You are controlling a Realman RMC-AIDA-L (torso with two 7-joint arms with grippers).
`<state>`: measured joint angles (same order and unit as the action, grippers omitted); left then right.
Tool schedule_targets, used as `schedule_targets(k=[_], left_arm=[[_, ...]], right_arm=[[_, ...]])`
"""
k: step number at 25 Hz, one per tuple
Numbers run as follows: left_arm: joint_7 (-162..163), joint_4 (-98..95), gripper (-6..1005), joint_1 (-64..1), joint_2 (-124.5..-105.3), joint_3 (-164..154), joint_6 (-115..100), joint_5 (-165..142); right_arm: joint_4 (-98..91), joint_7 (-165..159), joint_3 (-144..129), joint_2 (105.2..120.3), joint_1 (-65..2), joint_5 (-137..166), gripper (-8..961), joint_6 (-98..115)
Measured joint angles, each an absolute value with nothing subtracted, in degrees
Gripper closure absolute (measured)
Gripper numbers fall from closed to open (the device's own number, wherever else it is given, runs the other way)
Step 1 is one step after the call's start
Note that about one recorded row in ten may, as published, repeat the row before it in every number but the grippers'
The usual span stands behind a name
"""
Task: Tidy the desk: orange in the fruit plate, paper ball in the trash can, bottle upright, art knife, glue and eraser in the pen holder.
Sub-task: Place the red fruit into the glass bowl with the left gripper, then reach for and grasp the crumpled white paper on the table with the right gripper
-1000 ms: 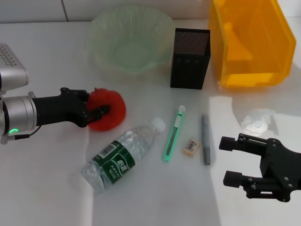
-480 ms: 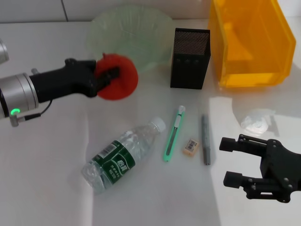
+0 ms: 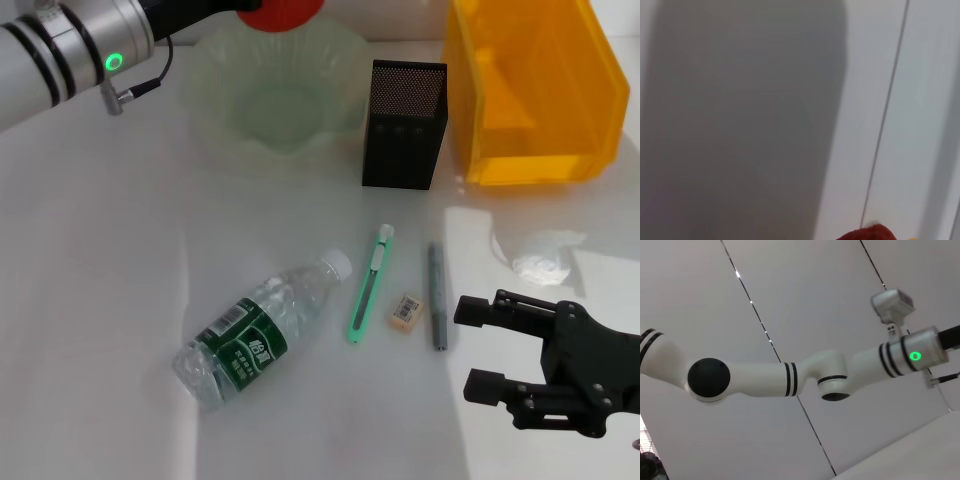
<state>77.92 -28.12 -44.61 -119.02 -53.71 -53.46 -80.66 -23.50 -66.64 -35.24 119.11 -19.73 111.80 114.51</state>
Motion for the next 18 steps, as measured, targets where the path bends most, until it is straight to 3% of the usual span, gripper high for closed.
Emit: schedule_targets(k=[4,10,15,18], left_arm=[[77.6,-24.6,781,-47.4,-119.16,-53.7,-46.9,-80.3],[75.5,-23.9,699,-46.2,-119.18,-53.8,-47.0,-76.2],[75.0,-24.3,428,-44.3,-119.14,-54.0,-51.7,-73.8],[75.2,-25.0,325,-42.0,-118.72,-53.8,-59.3,-73.6]], right_arm=[[-22.0,-66.3,-35.2,119.25,-20.2,111.8,150,114.5],[-20.8,-64.8,-35.2,119.26,-20.6,111.8,150,114.5],[-20.7,-64.8,-34.9,119.26,-21.2,111.8,150,114.5],[-21.8,-66.9,-31.9,119.05,-21.1,111.7,150,115.3]])
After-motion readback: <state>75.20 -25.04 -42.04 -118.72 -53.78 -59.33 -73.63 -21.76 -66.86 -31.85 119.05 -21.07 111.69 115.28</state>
